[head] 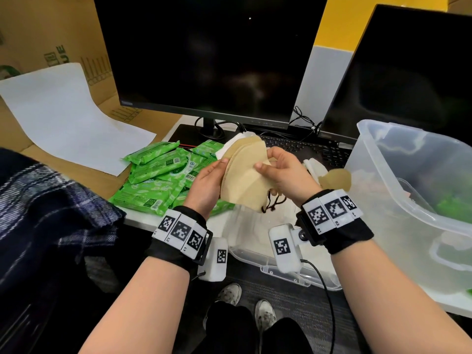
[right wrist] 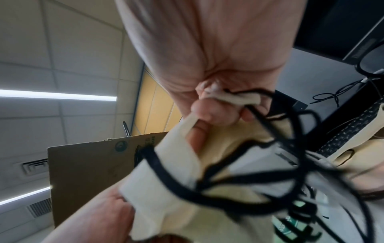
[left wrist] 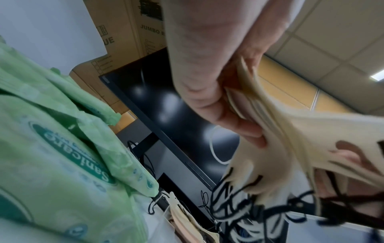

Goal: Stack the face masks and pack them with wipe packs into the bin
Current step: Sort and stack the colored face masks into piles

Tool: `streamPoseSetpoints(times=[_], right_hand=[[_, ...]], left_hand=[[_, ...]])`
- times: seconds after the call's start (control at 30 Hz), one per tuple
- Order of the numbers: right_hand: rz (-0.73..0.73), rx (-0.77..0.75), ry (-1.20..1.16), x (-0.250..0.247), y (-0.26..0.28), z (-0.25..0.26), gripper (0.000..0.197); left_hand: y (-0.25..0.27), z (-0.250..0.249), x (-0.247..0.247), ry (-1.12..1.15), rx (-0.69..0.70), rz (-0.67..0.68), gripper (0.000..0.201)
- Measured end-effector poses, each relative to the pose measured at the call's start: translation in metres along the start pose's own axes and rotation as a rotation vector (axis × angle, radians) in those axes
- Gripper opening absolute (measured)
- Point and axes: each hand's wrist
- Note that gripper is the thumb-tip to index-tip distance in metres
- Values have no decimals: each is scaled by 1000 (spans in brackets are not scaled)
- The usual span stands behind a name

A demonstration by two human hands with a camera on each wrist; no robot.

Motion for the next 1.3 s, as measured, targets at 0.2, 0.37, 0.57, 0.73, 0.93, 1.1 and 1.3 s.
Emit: streamPoseSetpoints(times=[0.2,0.37,0.57,0.73,0.93,1.1,1.3], right_hand=[[-68,26,44,1,-4,-3,16],[-113,60,37,2,-4,-4,16],[-210,-113,323,-1,-9,-13,58],[-248,-221,469,-2,-10,-11,34],[-304,-280,306,-9,-6,-18,27],[-207,-261,74,-24,-3,-20,20],[-65,-111,41,-20,-3,-15,9]], left_hand=[[0,0,3,18,-17,-61,26],[3,-2,3,56,-20,35,27],[1,-1,4,-15,14,152,20],[0,-2,3,-106,22,177,18],[-1,-5,-1,-94,32,90,19],[-5,-8,-11,0,46,-74,12],[-3,-12,-13,-35,81,-59,31]])
Point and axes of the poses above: each hand's wrist, its own y-axis away from the middle knuckle, its own x-axis out of the palm, z = x × y, and after that the axes turned 1 degree about y, right-handed
